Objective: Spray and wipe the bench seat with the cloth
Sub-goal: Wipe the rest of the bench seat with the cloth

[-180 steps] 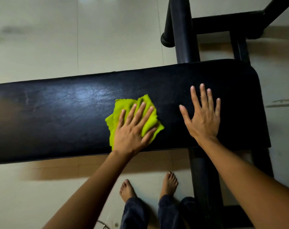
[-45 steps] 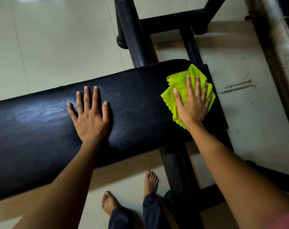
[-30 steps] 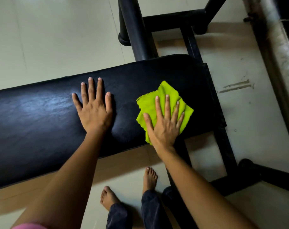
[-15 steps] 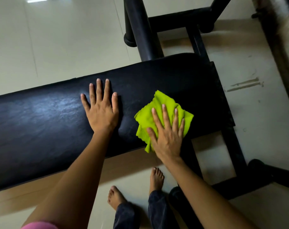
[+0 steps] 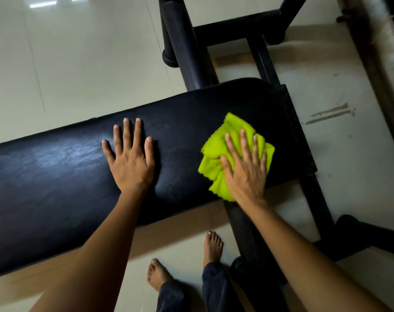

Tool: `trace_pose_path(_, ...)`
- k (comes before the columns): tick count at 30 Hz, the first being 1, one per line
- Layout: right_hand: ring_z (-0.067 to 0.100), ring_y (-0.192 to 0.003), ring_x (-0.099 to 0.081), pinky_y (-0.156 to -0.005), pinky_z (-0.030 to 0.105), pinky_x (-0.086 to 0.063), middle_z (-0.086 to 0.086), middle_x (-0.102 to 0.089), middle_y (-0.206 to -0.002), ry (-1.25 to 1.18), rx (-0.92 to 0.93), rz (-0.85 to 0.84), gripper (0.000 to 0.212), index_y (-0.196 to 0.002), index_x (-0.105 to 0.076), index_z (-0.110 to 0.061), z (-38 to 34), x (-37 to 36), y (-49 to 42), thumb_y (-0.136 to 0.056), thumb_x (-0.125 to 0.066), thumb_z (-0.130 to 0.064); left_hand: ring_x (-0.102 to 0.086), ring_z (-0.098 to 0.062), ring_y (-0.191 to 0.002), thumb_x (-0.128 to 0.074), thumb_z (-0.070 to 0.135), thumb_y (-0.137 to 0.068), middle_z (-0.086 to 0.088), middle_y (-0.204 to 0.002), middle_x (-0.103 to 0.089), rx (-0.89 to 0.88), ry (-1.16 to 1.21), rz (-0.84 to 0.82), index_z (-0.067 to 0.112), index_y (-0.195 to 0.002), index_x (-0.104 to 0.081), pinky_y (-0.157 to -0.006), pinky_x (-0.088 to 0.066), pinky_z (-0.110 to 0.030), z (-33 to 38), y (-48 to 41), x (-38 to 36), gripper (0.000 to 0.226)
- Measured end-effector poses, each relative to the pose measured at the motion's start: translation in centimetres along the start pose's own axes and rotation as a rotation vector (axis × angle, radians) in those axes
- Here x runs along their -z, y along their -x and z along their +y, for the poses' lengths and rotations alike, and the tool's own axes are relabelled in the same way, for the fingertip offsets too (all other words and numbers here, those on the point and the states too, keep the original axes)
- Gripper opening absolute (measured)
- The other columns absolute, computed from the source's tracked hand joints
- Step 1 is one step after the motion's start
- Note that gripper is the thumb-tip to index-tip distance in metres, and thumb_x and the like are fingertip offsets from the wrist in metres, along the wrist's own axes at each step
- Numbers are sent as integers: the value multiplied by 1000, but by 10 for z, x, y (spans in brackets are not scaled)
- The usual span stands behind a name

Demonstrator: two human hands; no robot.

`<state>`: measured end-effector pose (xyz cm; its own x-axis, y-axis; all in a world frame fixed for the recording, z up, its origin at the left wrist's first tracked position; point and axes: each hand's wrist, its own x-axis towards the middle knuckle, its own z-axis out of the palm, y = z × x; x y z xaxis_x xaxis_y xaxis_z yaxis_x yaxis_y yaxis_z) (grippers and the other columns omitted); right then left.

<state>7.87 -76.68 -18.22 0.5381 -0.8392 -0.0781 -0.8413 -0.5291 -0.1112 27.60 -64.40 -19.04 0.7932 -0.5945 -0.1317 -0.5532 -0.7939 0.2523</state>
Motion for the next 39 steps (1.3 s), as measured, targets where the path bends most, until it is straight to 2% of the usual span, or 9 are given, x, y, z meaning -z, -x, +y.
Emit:
trace_pose_path(3, 31, -144, -11, -114, 51, -11, 0, -14, -157, -81, -201, -33, 55, -145, -20, -36, 28, 13, -53, -93, -22, -54, -2, -18, -146, -9, 49, -94, 3, -159, -10, 6, 0, -10, 31, -149, -13, -117, 5, -46, 0, -1, 1, 57)
trace_pose_path(7, 30, -145, 2, -116, 51, -1, -4, 1, -158, -59, -308, -33, 55, -146, -6, -39, 29, 17, -91, -95, -20, -54, -2, -18, -146, -12, 50, -93, 2, -159, -11, 24, -1, -7, 31, -148, -14, -116, 6, -47, 6, -2, 1, 58)
trace_pose_path(12, 30, -145, 5, -115, 51, 3, -5, 3, -158, -77, -325, -27, 57, -146, -3, -39, 17, 16, -105, -94, -18, -57, -2, -19, -146, -14, 52, -94, 2, -159, -11, 37, -6, 8, 31, -148, -14, -116, 6, -48, 6, -2, -1, 58)
trace_pose_path(22, 26, -145, 4, -115, 48, 5, -3, -4, -158, -108, -298, 12, 58, -147, -12, -35, 3, 17, -128, -94, -22, -57, -3, -20, -146, -12, 51, -93, 1, -159, -13, 21, 4, 27, 29, -149, -16, -116, 5, -48, 6, -1, -2, 60)
trace_pose_path(30, 25, -145, -3, -115, 45, 1, -5, -10, -158, -32, 93, -28, 59, -147, -14, -36, -48, 7, -87, -93, -25, -57, -4, -18, -146, -12, 46, -94, 2, -158, -12, 8, 9, 29, 29, -149, -16, -116, 5, -46, 6, -2, -3, 57)
trace_pose_path(33, 27, -141, -24, -113, 44, -8, -3, -28, -153, -22, 184, 24, 59, -143, -31, -32, -64, -1, -44, -90, -25, -57, -9, -17, -146, -14, 39, -92, 1, -157, -18, -19, 106, 23, 26, -147, -23, -116, 3, -44, 2, -2, 3, 57)
trace_pose_path(35, 26, -139, -29, -111, 44, -13, -3, -34, -150, 6, 252, 26, 59, -141, -35, -32, -64, -5, -15, -89, -26, -58, -14, -16, -145, -13, 40, -90, -1, -155, -24, -69, 206, 12, 22, -145, -30, -117, 1, -43, -6, 0, 9, 60)
trace_pose_path(37, 24, -140, -27, -111, 43, -13, -4, -32, -151, 28, 348, 20, 59, -142, -33, -34, -50, -7, 5, -90, -25, -60, -15, -15, -145, -17, 44, -93, -1, -155, -24, -114, 128, 14, 24, -146, -29, -118, -2, -43, -22, 7, 14, 58)
trace_pose_path(39, 24, -140, -27, -111, 43, -12, -5, -31, -152, 21, 389, 29, 61, -142, -31, -35, -38, -7, 7, -89, -22, -64, -10, -14, -145, -23, 47, -96, 1, -158, -17, -45, 5, 19, 29, -148, -21, -117, 1, -44, -42, 16, 15, 55)
